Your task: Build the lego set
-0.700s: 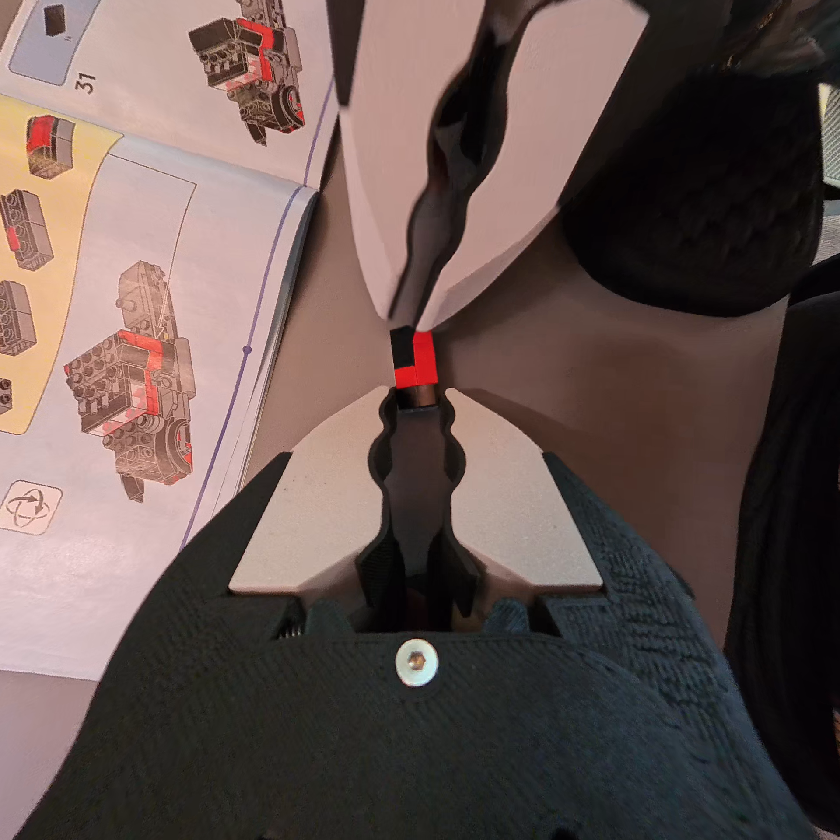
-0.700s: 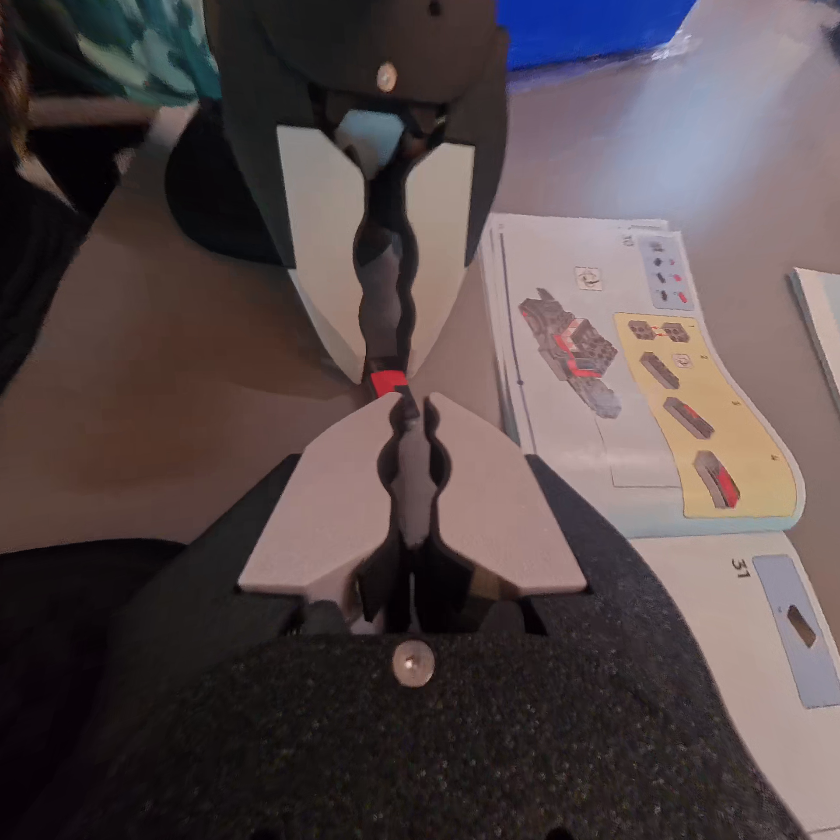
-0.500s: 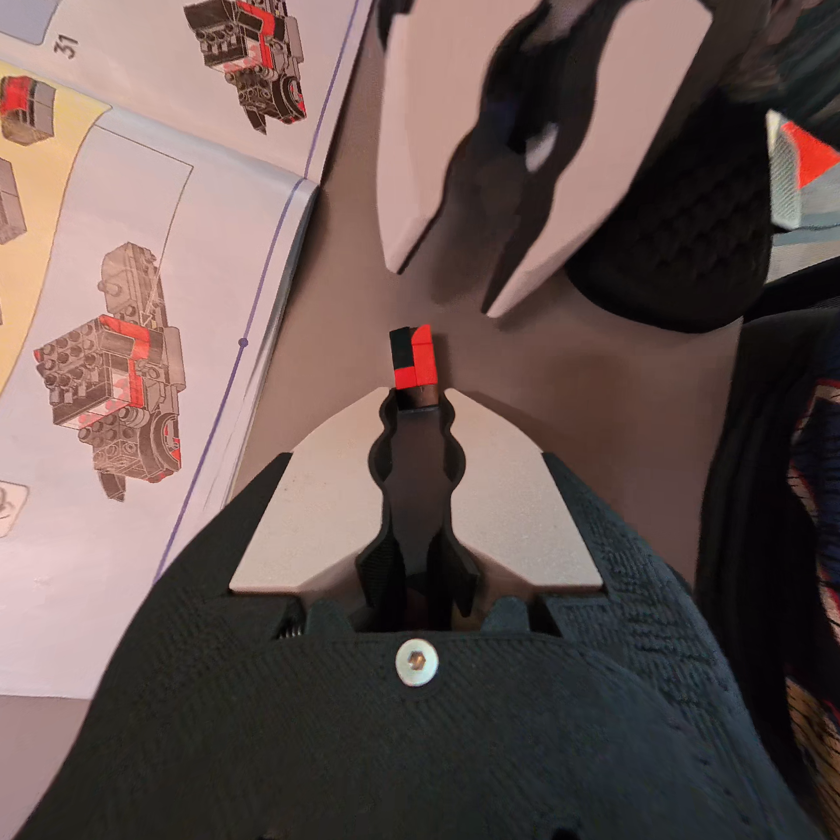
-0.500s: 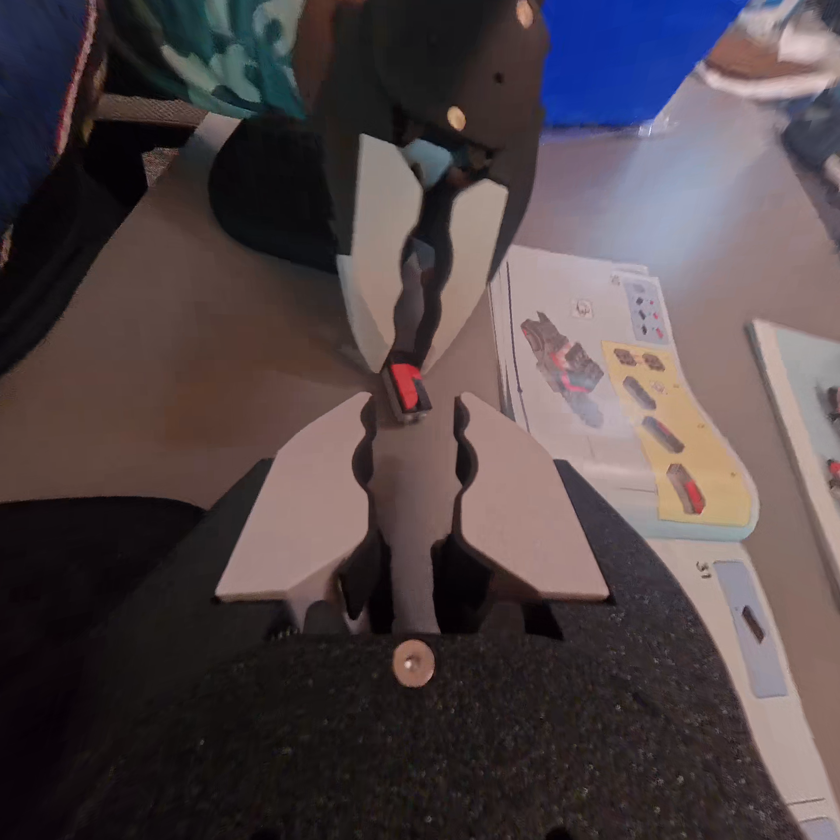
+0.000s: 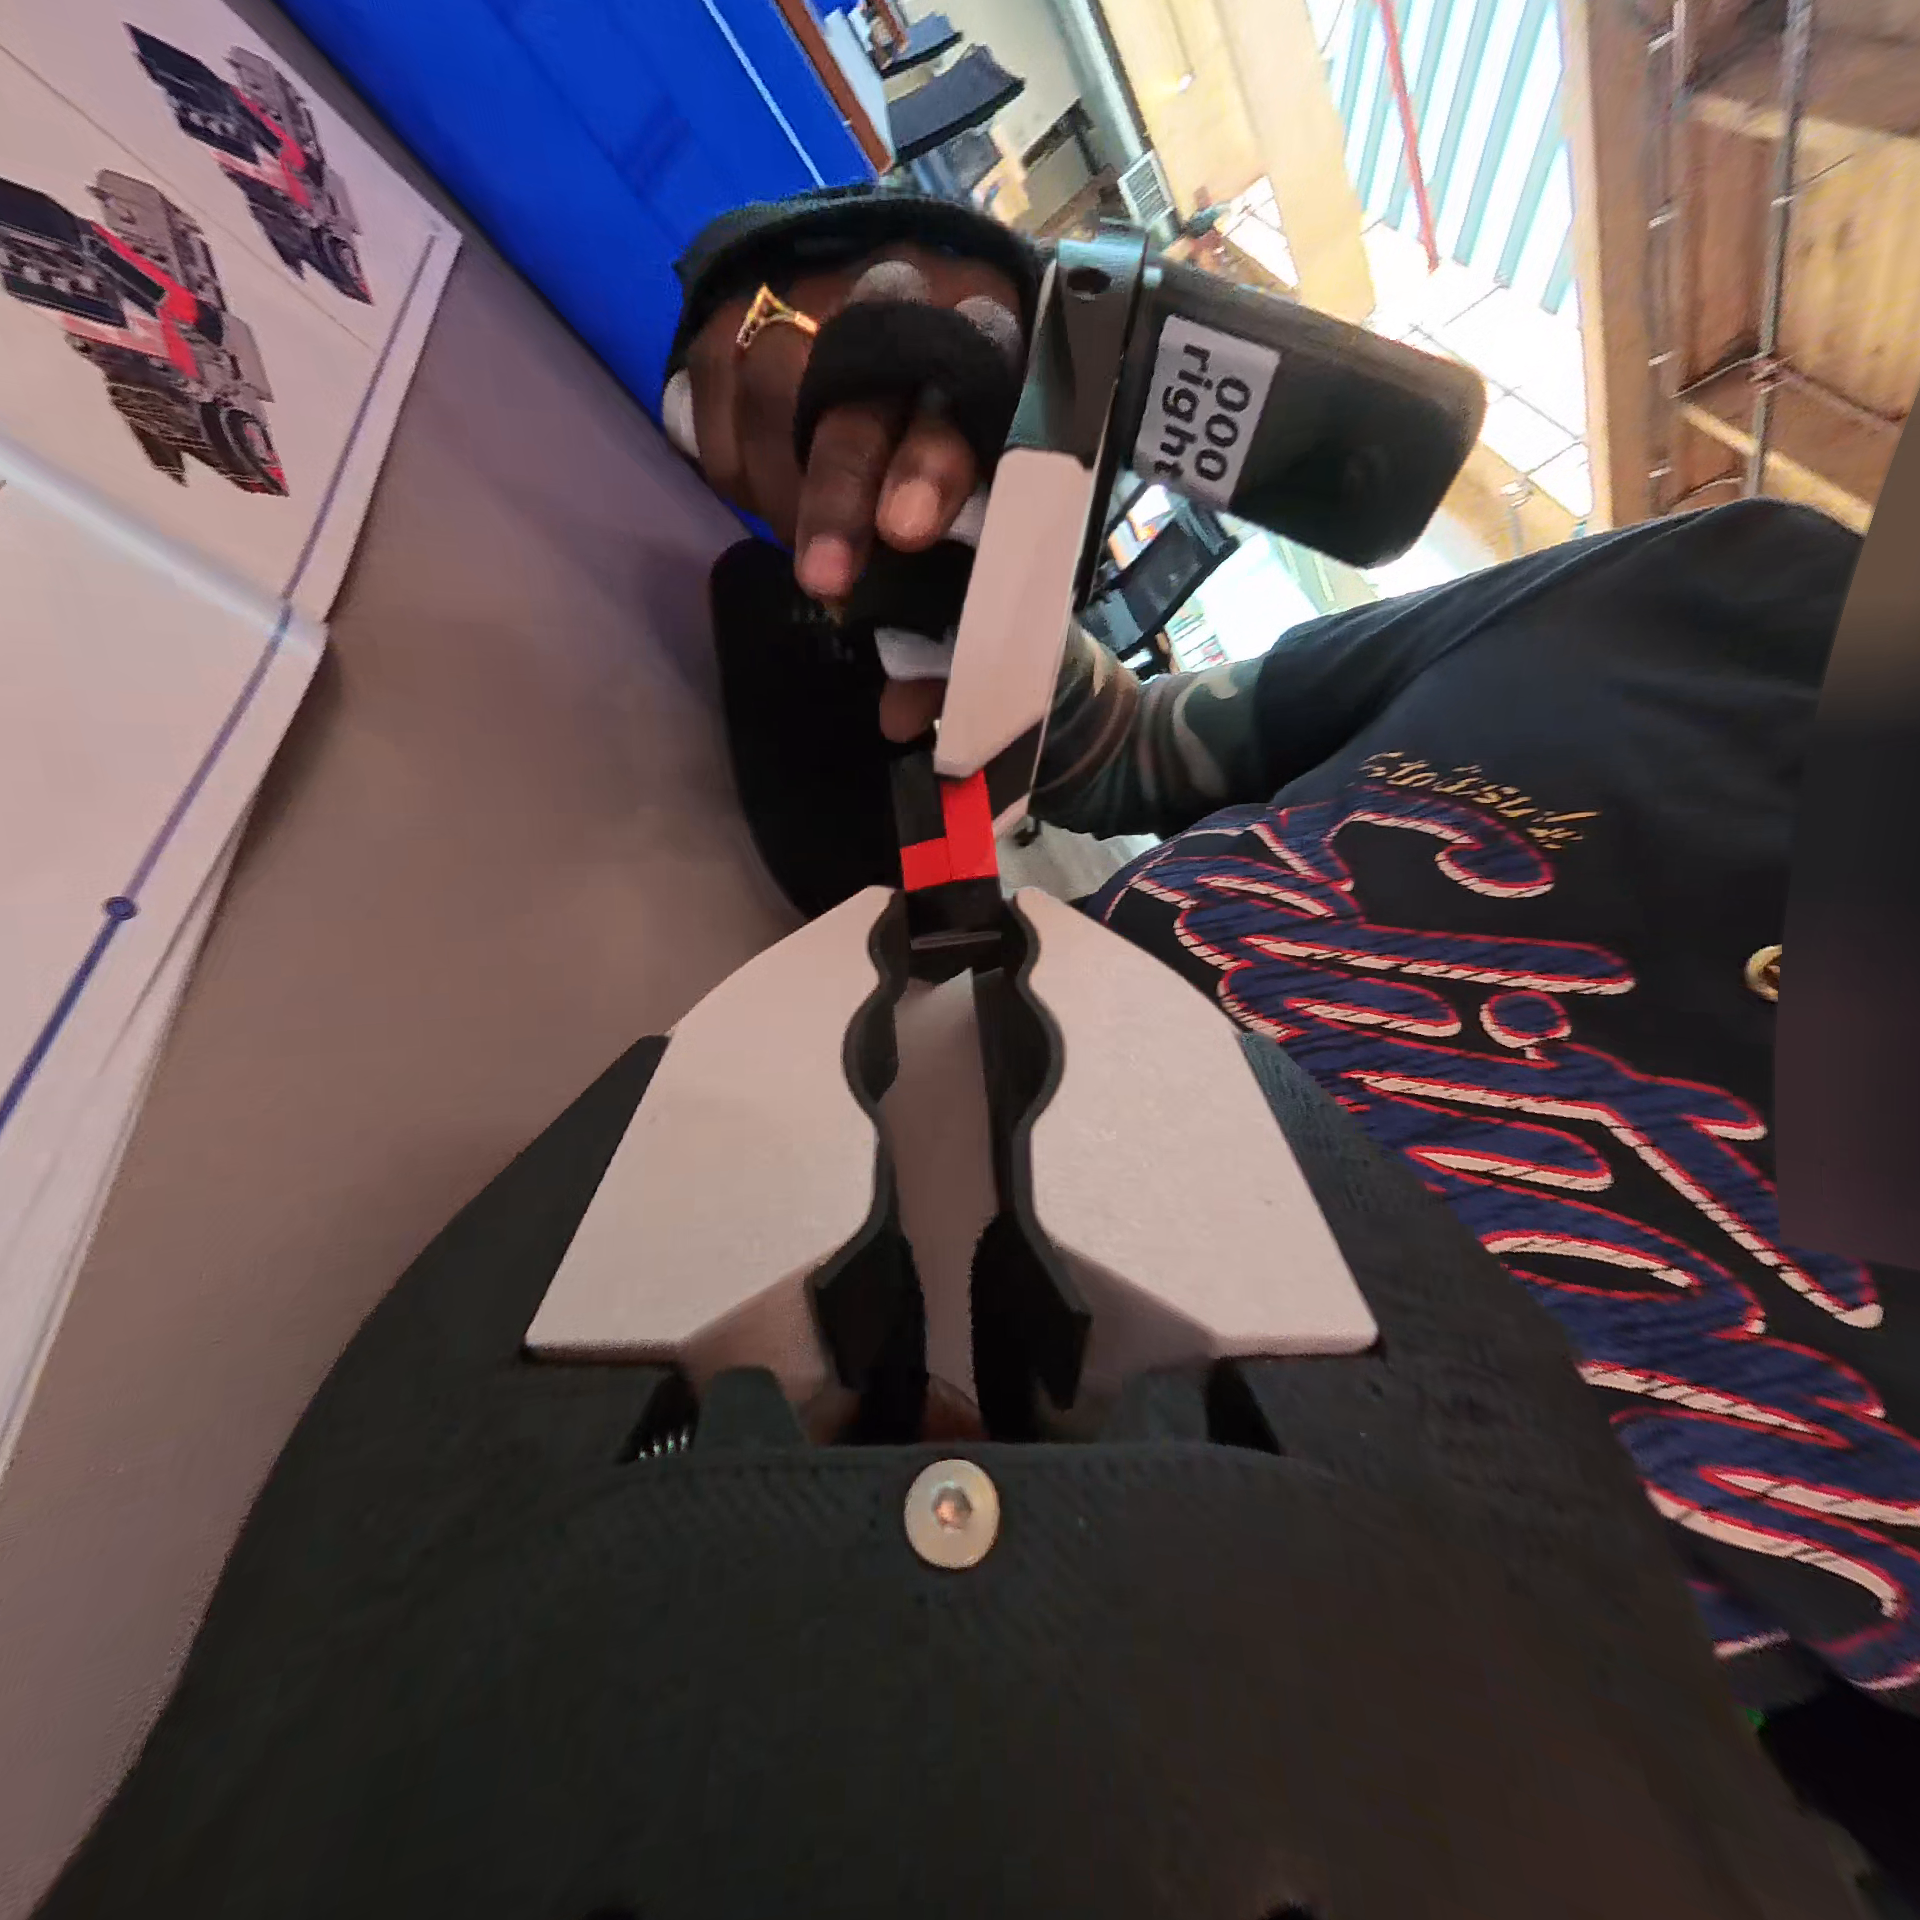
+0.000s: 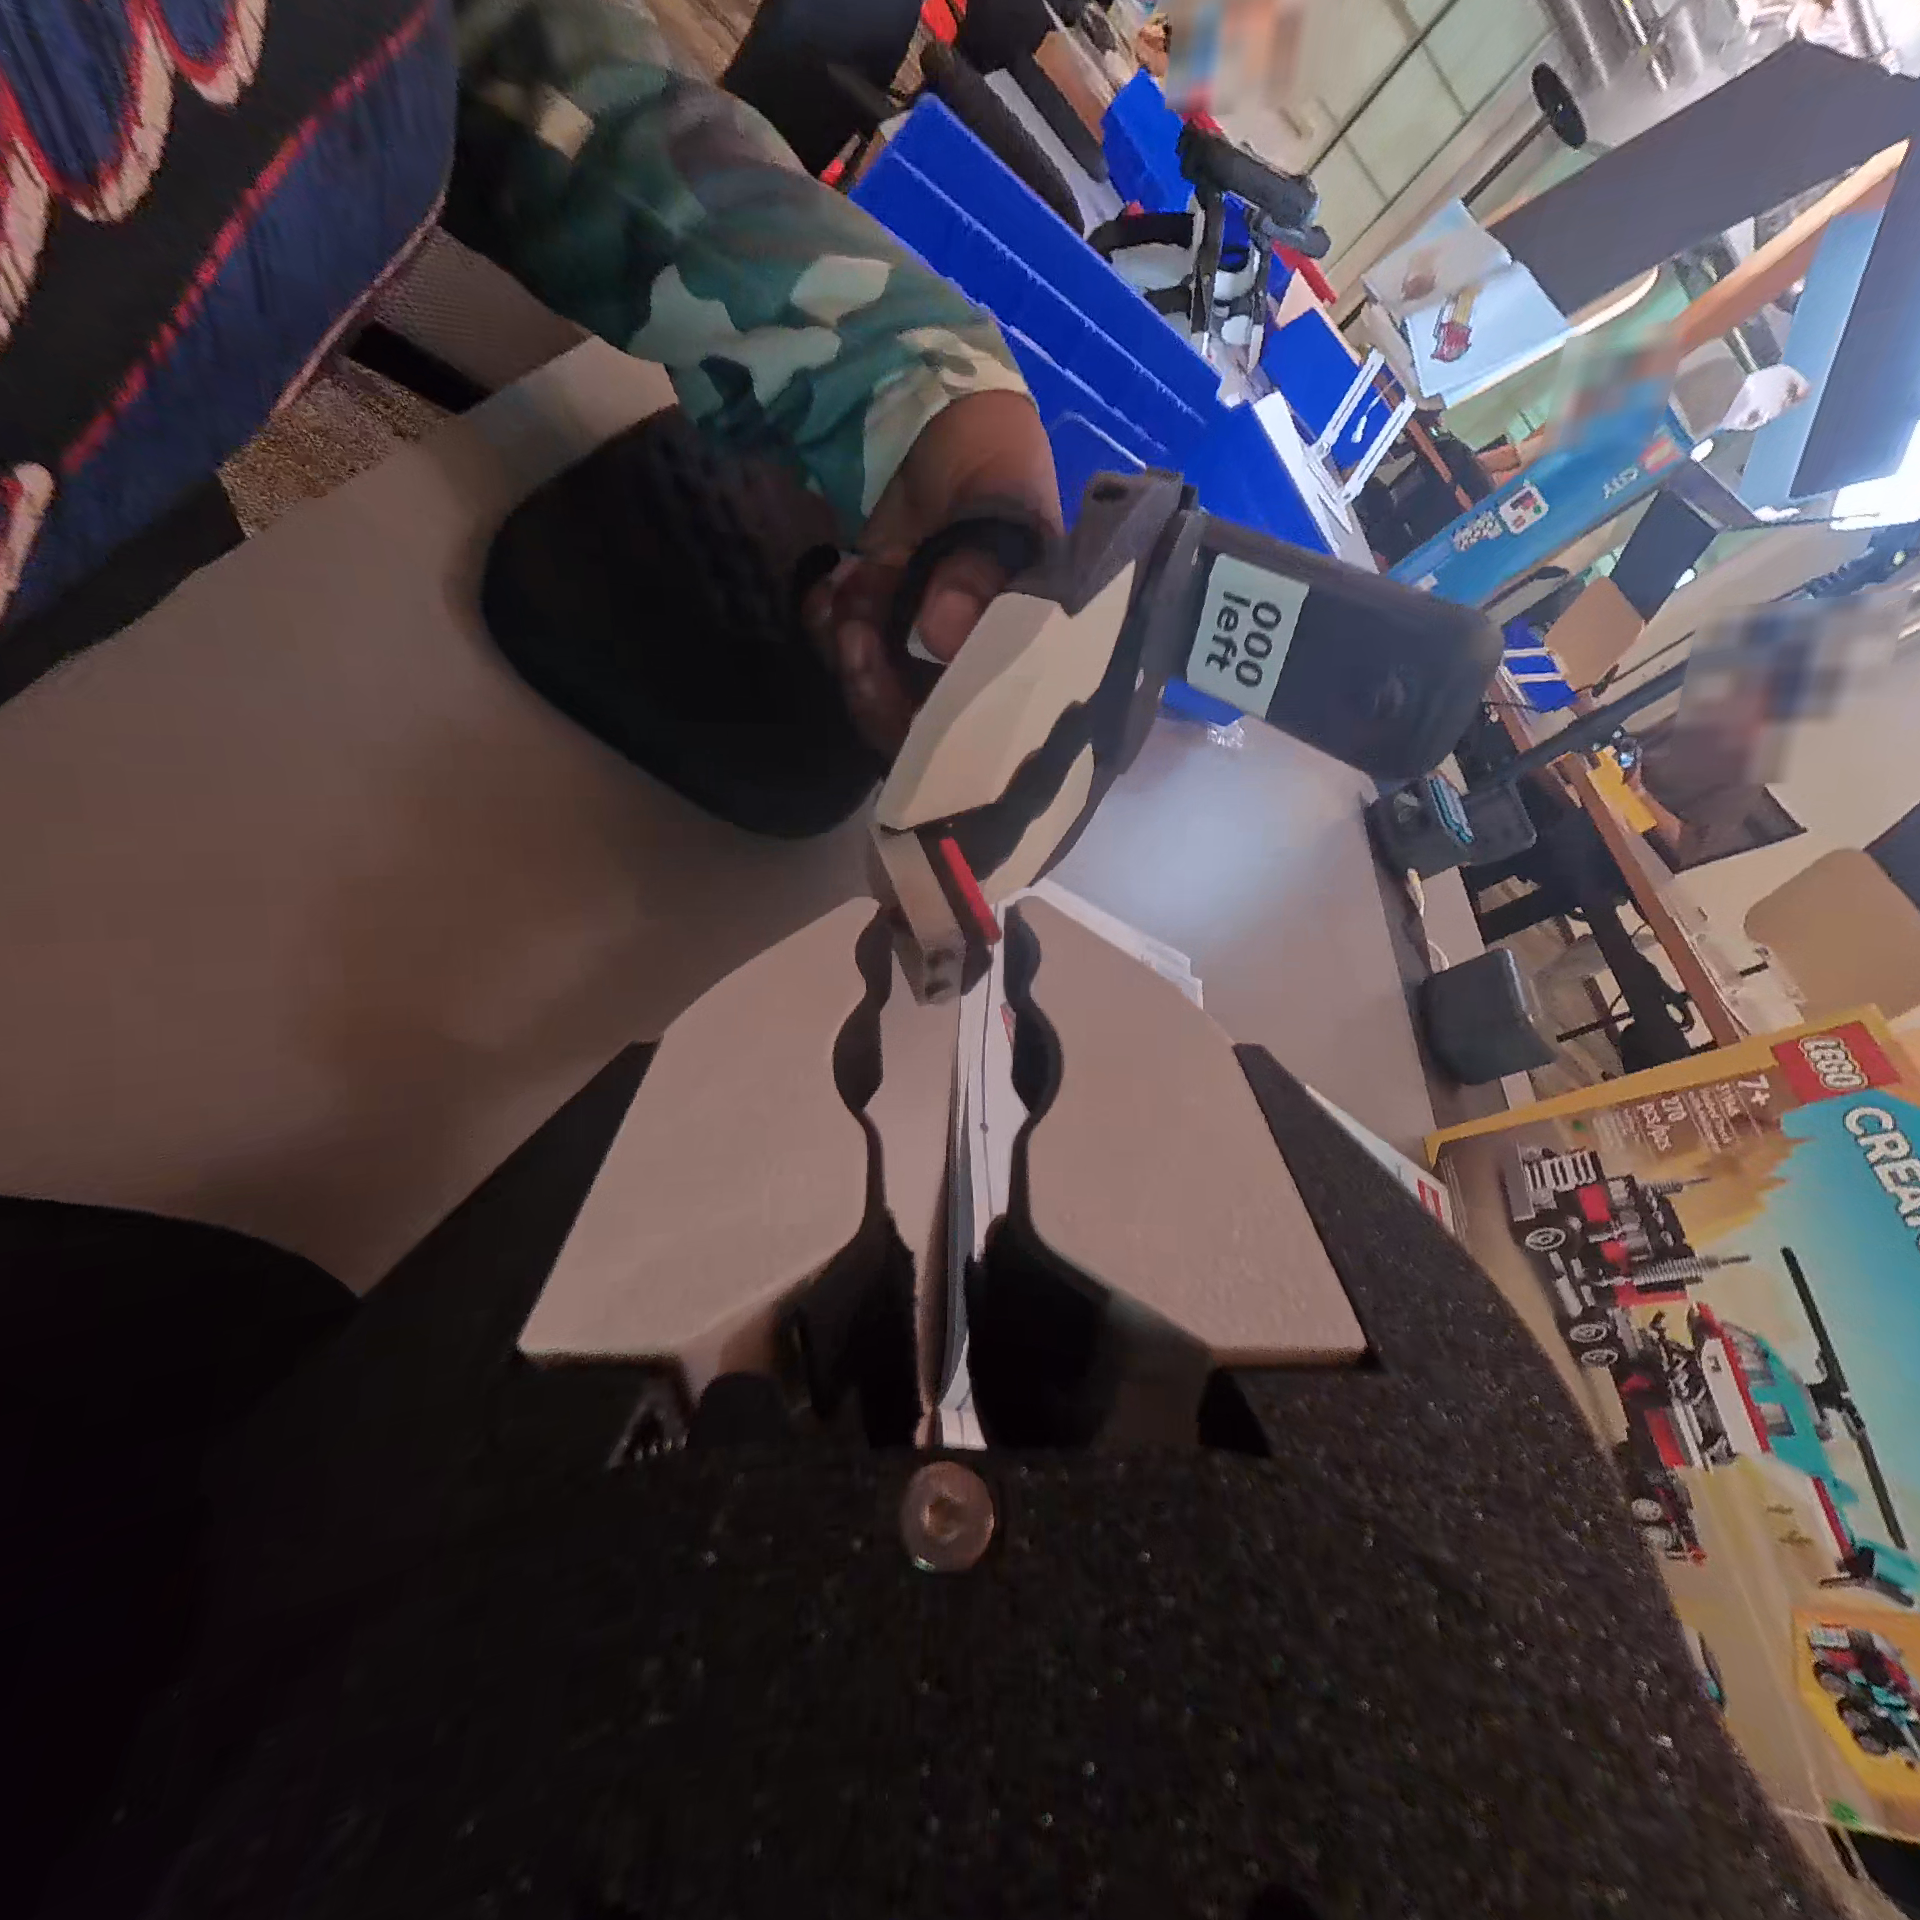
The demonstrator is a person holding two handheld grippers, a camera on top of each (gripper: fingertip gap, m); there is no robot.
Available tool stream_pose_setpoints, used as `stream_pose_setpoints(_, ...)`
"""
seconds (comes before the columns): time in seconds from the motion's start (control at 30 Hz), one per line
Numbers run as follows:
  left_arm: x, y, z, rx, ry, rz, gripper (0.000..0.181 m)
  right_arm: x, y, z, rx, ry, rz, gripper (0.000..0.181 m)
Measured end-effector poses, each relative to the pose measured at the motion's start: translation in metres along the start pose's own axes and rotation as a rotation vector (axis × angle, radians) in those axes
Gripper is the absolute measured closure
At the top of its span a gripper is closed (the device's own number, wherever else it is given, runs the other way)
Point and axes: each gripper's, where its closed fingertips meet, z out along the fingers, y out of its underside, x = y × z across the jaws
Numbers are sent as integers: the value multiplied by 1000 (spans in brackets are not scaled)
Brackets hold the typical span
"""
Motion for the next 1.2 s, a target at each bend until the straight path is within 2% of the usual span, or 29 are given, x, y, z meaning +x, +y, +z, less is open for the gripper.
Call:
stream_pose_setpoints(0.23, 10, 4, 2, -16, 72, -29, 164, -6, -9, -2, 24, -85, 51, 165)
stream_pose_setpoints(0.43, 20, -11, -2, 74, 108, -13, 159, 10, -15, -10, 81, 8, 134, 166)
stream_pose_setpoints(0.6, 30, -23, 0, 156, 72, 48, 152, 20, -21, -13, 91, 72, 171, 167)
stream_pose_setpoints(0.77, 31, -32, 2, 242, 36, 53, 163, 24, -27, -13, 59, 85, 157, 166)
stream_pose_setpoints(1.0, 29, -23, 3, 216, -28, 73, 164, 14, -28, -10, -21, 76, 29, 166)
stream_pose_setpoints(1.1, 29, -24, 0, 230, -111, 234, 164, 18, -32, -11, 28, 116, 5, 166)
stream_pose_setpoints(1.17, 22, -29, -6, 235, -271, 433, 164, 26, -26, -15, 69, 134, 164, 135)
stream_pose_setpoints(1.2, 18, -32, -11, 236, -371, 540, 164, 31, -20, -19, 85, 148, 259, 133)
